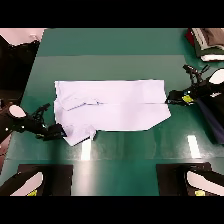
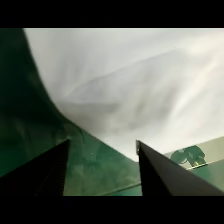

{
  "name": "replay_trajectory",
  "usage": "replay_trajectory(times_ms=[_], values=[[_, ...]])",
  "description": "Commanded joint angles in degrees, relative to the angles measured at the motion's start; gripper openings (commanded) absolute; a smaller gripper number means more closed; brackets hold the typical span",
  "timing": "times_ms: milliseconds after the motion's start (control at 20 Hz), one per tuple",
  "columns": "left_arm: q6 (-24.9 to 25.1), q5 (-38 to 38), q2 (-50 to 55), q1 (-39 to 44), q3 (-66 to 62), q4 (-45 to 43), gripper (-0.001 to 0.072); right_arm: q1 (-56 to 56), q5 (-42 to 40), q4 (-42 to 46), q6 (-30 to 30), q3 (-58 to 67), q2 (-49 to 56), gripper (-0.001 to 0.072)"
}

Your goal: Fold the shirts.

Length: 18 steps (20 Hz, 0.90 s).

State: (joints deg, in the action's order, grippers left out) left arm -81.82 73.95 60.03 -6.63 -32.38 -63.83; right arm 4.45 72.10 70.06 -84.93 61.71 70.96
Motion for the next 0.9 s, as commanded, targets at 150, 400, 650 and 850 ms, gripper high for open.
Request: replay_trajectory(times_ms=[150, 400, 650, 850], values=[[-3.6, -3.4, -0.2, 11.1, 1.1, 5.0, 0.051, 0.0, 0.0, 0.0, 0.0, -0.3, -0.3, 0.0444], [-3.8, -2.5, -0.2, 13.0, 1.2, 5.1, 0.0296, 0.0, 0.6, 0.1, 0.0, -0.3, -0.3, 0.0444], [-3.7, -4.8, -0.2, 13.0, 0.8, 5.3, 0.0031, 3.8, 6.3, 0.0, -0.1, -1.9, -0.3, 0.0444], [-3.2, -3.9, -0.3, 13.0, -1.3, 5.7, 0.003, 6.0, 6.3, -1.6, -1.1, -10.7, -0.3, 0.0444]])
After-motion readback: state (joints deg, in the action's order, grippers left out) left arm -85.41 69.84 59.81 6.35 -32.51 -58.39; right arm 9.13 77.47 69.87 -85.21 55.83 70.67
